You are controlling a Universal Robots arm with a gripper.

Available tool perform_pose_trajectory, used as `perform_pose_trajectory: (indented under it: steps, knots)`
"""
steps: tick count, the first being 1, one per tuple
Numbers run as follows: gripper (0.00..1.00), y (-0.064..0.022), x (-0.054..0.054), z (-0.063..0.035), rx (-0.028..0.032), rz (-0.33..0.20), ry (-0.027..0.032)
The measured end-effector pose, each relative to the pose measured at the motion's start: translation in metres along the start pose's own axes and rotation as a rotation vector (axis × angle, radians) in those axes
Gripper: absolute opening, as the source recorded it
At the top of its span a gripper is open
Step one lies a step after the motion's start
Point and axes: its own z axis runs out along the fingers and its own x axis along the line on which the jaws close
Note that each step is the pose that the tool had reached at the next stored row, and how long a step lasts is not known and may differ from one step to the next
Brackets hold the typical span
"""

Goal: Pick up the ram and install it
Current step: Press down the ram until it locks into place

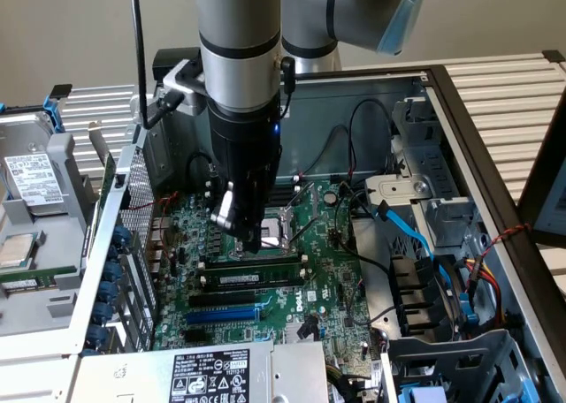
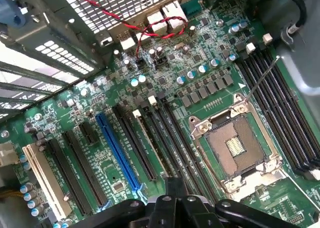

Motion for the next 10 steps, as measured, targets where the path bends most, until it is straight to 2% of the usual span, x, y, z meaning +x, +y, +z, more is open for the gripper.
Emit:
perform_pose_trajectory:
  steps: [4, 5, 10]
  knots:
    - [0.1, 0.0, 0.0, 0.0, -0.0004, 0.219, -0.0057]
    - [0.1, 0.0, 0.0, 0.0, -0.0005, 0.255, -0.0067]
    - [0.1, 0.0, 0.0, 0.0, -0.0006, 0.327, -0.0086]
